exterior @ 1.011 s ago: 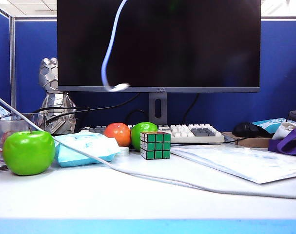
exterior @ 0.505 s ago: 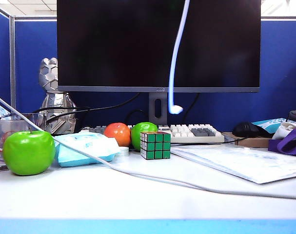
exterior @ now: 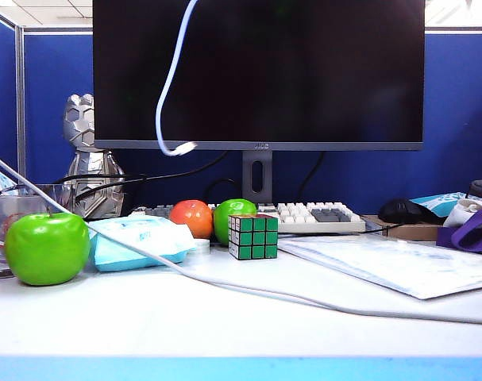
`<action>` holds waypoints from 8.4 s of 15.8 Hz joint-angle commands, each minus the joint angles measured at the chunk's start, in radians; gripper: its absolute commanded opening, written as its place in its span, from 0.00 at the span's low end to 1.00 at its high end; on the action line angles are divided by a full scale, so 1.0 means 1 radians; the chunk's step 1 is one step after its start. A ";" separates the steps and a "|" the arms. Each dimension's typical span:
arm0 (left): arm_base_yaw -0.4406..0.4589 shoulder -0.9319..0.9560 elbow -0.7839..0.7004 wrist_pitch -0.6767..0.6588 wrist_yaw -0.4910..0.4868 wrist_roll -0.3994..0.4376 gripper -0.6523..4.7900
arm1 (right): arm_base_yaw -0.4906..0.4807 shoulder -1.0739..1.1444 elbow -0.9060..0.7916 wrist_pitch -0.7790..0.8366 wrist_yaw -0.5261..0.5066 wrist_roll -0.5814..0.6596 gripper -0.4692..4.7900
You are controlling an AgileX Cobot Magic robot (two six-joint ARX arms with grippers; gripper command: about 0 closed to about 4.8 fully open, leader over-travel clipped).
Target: Pick up the Type-C charging cable and the charging base, insert one end of the Type-C charger into the corresponding slot on the base, and finally place the plugged-in charger back on the table.
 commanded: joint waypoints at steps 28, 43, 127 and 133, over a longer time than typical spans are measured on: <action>0.000 -0.021 0.005 0.185 0.026 -0.062 0.11 | 0.002 -0.004 -0.042 -0.239 -0.080 -0.209 0.09; 0.001 -0.025 0.004 0.144 0.026 -0.039 0.11 | 0.002 -0.009 -0.045 -0.188 -0.071 -0.178 0.24; -0.081 0.239 0.037 -0.484 -0.584 0.069 0.11 | -0.003 -0.121 -0.043 -0.209 0.736 -0.160 0.08; -0.081 -0.159 0.037 -0.489 -0.640 0.155 0.11 | 0.003 -0.269 -0.047 -0.641 0.905 -0.261 0.08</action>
